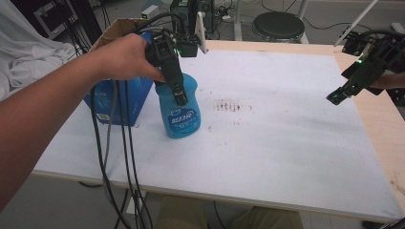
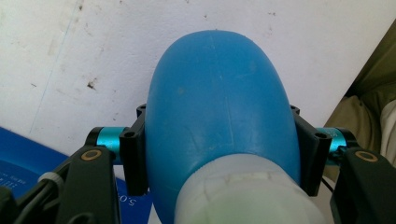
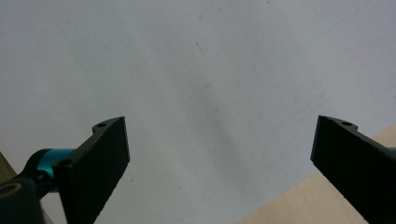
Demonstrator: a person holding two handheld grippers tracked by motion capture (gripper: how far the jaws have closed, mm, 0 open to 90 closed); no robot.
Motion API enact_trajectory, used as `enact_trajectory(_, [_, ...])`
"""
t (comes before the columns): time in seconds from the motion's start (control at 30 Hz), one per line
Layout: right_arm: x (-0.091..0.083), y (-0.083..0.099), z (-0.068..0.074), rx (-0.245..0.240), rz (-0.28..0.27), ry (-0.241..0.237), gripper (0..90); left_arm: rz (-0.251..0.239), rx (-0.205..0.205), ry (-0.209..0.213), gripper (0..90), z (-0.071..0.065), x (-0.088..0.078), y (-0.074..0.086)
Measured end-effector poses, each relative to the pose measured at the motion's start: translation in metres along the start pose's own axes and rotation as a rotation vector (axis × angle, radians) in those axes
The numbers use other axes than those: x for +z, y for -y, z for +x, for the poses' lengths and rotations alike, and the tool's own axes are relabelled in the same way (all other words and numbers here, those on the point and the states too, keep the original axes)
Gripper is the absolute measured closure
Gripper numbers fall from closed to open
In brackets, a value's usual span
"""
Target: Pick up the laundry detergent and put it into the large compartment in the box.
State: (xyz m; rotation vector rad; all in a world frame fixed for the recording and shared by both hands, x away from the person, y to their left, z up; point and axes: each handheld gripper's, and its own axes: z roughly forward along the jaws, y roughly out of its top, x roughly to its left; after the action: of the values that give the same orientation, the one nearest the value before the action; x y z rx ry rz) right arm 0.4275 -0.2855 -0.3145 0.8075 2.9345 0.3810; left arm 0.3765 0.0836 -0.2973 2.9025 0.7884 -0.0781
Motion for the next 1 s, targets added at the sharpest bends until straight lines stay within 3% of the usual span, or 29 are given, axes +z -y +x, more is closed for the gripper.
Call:
enact_trajectory(0.3, [0.000, 0.000, 0.000, 0.000, -0.004, -0.001, 3.6, 0.015, -0.025, -0.008, 37.2, -0.002, -0.002, 0.000])
enact_trajectory(0.43, [0.000, 0.001, -0.001, 0.001, -0.004, -0.002, 3.6, 0.000, -0.084, -0.014, 37.2, -0.004, -0.013, 0.002])
enact_trajectory(0.6, [-0.001, 0.001, 0.000, 0.001, -0.005, -0.005, 3.6, -0.009, -0.141, -0.043, 37.3, -0.011, -0.041, 0.006])
enact_trajectory(0.83, [-0.002, 0.002, -0.001, 0.005, -0.010, -0.005, 3.6, -0.061, -0.152, -0.066, 37.3, -0.019, -0.099, 0.010])
enact_trajectory(1.0, [-0.001, 0.001, 0.000, 0.000, -0.008, -0.007, 3.6, -0.085, -0.175, -0.089, 37.3, -0.020, -0.131, 0.014])
